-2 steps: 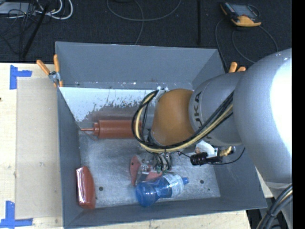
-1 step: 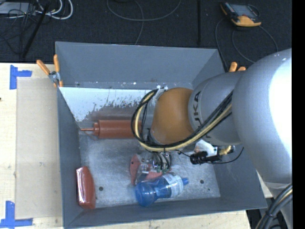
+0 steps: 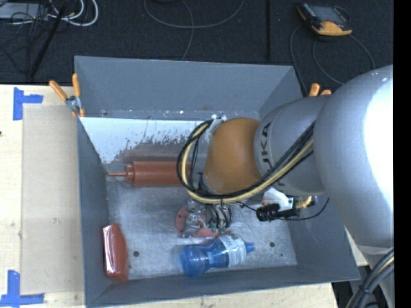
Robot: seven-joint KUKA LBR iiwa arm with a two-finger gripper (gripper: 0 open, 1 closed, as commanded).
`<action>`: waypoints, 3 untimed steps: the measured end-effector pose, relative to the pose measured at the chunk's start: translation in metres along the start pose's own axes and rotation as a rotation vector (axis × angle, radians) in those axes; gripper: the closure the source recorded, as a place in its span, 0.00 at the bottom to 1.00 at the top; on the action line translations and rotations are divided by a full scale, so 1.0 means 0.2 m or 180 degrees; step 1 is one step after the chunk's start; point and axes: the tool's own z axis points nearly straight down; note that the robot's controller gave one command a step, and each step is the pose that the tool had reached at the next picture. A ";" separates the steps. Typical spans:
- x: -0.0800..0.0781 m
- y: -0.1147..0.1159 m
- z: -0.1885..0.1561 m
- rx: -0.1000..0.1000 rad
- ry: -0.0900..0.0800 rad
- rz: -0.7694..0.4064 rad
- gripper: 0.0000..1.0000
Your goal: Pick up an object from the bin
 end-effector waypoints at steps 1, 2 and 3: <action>0.00 0.00 0.00 0.0000 0.0000 0.0001 1.00; 0.00 0.00 -0.01 0.0002 0.0004 0.0000 1.00; 0.00 0.00 -0.05 0.0008 0.0006 -0.0001 1.00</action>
Offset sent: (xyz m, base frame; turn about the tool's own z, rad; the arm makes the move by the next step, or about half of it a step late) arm 0.0001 -0.0001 0.0343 0.0000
